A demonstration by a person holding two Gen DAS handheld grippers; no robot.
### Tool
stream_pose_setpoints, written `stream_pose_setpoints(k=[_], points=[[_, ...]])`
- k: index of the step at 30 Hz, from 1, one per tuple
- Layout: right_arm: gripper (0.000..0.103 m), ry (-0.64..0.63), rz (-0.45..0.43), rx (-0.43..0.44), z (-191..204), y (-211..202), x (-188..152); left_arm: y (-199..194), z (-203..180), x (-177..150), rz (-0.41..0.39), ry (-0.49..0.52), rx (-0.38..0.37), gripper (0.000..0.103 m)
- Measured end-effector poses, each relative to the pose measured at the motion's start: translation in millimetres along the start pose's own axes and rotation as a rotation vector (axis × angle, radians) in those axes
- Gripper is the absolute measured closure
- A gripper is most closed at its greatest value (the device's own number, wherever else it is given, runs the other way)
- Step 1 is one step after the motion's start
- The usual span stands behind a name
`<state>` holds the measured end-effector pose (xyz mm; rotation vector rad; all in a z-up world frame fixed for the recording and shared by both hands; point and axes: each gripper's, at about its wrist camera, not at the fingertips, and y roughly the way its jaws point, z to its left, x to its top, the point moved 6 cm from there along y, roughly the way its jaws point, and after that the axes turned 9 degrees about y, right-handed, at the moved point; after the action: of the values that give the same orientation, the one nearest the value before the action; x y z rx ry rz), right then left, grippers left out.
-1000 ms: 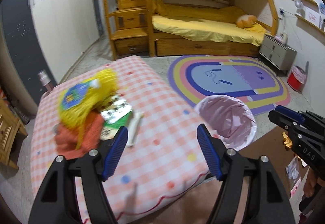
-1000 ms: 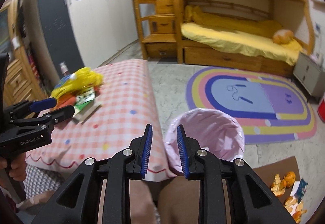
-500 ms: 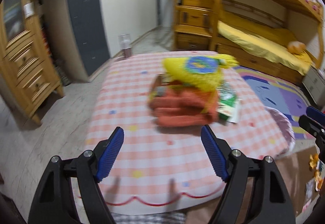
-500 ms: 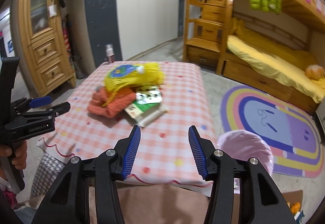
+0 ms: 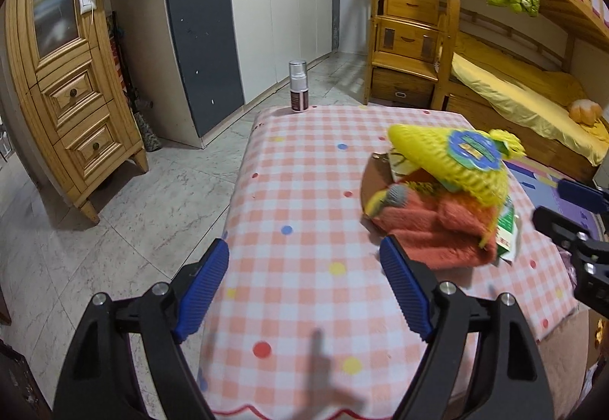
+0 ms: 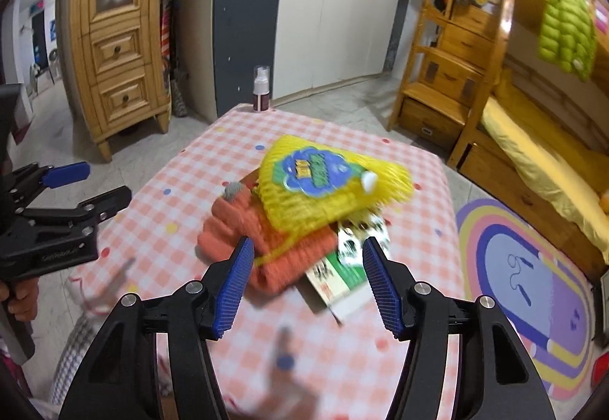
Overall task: Collect trash
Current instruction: 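Move both open tools back to the pile on the table, then grasp the yellow foam fruit net with the right tool and lift it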
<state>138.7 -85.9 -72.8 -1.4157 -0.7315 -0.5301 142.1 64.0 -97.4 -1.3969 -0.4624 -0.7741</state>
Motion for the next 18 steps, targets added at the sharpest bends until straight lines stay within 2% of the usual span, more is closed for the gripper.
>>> stream_pose_setpoints(k=[6, 8, 11, 13, 14, 16, 17, 18], points=[[0.041, -0.042, 0.036, 0.018, 18, 39, 21, 17, 5, 2, 0.022, -0.02, -0.018, 0.024], [0.033, -0.048, 0.065, 0.004, 20, 55, 25, 20, 4, 0, 0.026, -0.022, -0.023, 0.024], [0.034, -0.061, 0.103, -0.045, 17, 71, 23, 24, 3, -5, 0.037, -0.03, -0.041, 0.024], [0.052, -0.051, 0.113, -0.073, 13, 74, 21, 26, 2, -9, 0.045, -0.031, -0.045, 0.024], [0.056, -0.045, 0.114, -0.075, 11, 73, 21, 26, 2, -10, 0.048, -0.033, -0.047, 0.024], [0.081, -0.036, 0.096, -0.083, 8, 66, 24, 25, 0, -14, 0.054, -0.043, -0.055, 0.024], [0.084, -0.033, 0.085, -0.094, 5, 63, 26, 24, -1, -15, 0.055, -0.047, -0.059, 0.024], [0.092, -0.026, 0.076, -0.098, 2, 60, 29, 23, -3, -16, 0.056, -0.046, -0.062, 0.024]])
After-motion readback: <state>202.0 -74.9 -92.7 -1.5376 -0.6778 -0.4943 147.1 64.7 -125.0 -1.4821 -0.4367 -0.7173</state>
